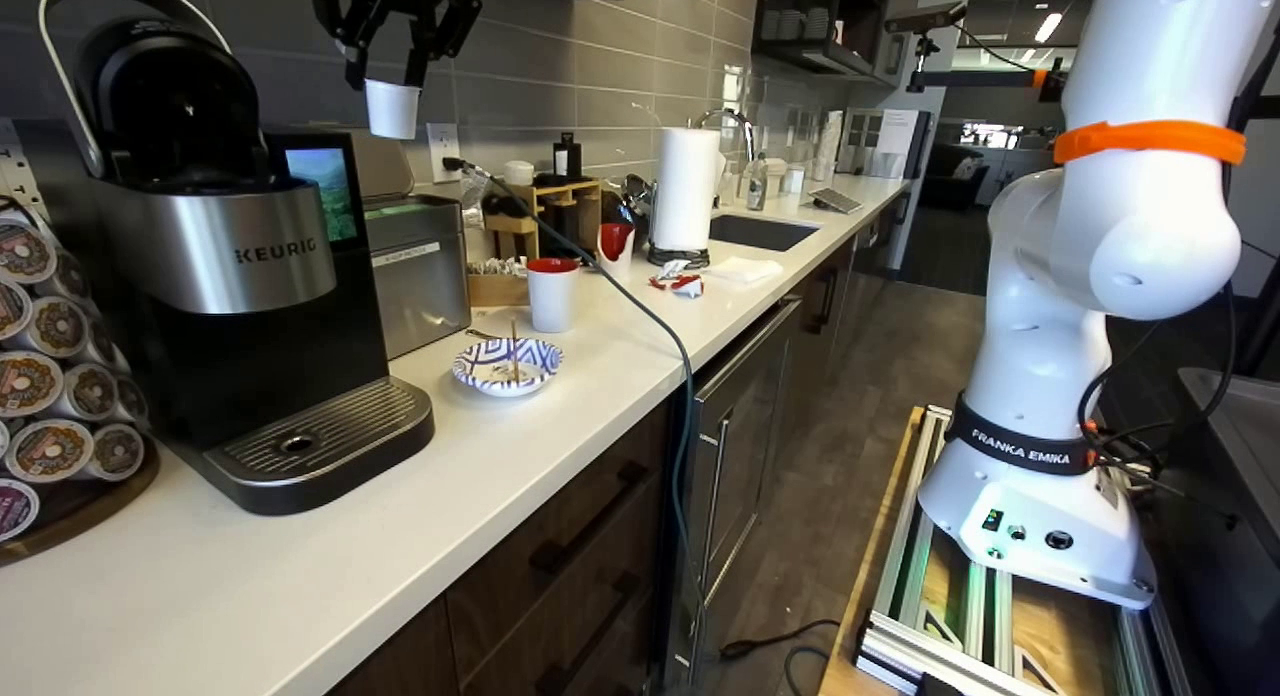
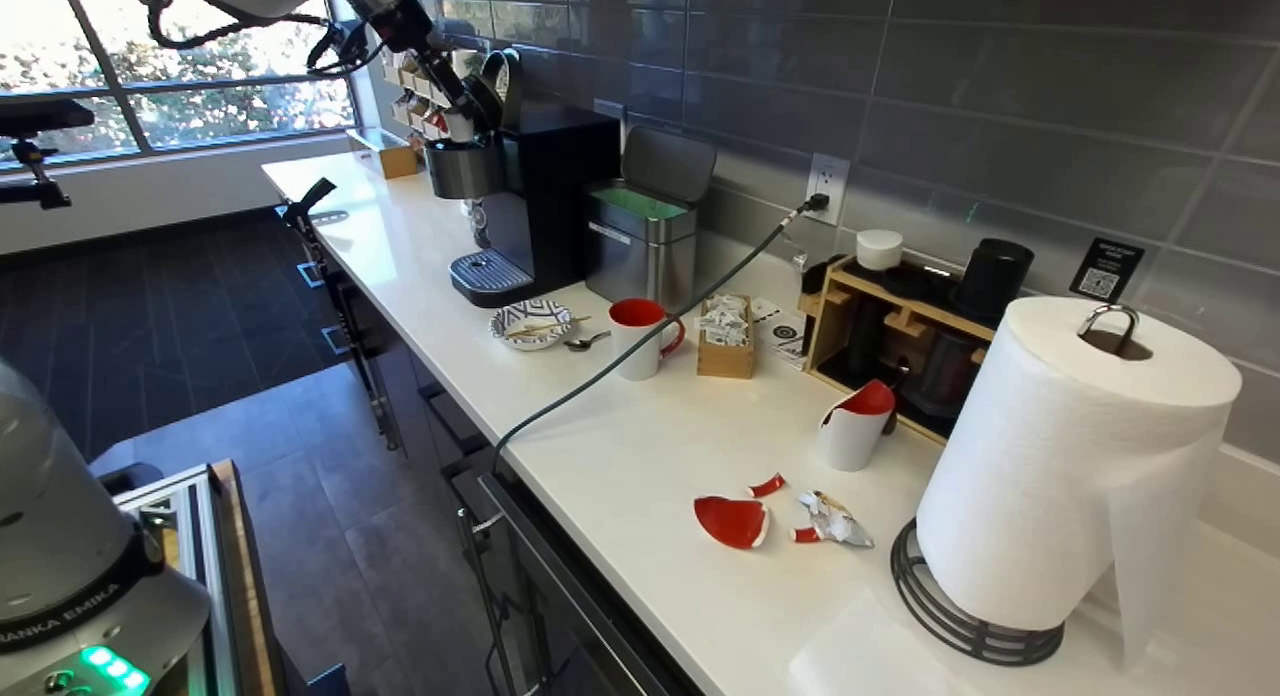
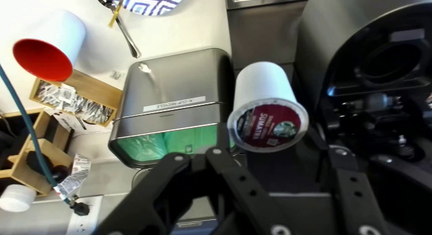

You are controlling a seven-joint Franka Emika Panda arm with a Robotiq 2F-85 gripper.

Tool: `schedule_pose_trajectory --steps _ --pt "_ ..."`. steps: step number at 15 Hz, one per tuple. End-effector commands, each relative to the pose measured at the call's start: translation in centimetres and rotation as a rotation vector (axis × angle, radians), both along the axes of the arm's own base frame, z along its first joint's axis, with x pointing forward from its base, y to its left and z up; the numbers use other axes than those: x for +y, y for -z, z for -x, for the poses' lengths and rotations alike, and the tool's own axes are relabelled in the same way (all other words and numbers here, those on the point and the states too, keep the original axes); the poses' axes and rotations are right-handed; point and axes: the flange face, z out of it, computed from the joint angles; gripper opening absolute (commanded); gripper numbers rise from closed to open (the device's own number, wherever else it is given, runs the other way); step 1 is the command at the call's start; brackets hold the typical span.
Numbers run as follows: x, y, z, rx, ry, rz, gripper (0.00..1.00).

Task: Remove the white container from inside the coffee maker and put on top of the coffee maker

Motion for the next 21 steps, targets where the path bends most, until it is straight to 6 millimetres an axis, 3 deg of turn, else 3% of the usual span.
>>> schedule_pose_trajectory --steps 1,6,13,17,21 --pt "-1.9 0.3 -1.2 -0.042 0.115 -0.045 0.28" --pt "-1.6 -1.3 -2.4 -0.135 0.156 -0.108 0.28" --pt "1.6 -3.9 -4.2 -0.229 -0.067 0.001 0.28" --pt "2.8 -3.8 -6.6 -0.180 -0.240 0.073 0.28" --pt "3.1 -2.6 -9.2 -0.158 -0.298 0.122 0.28"
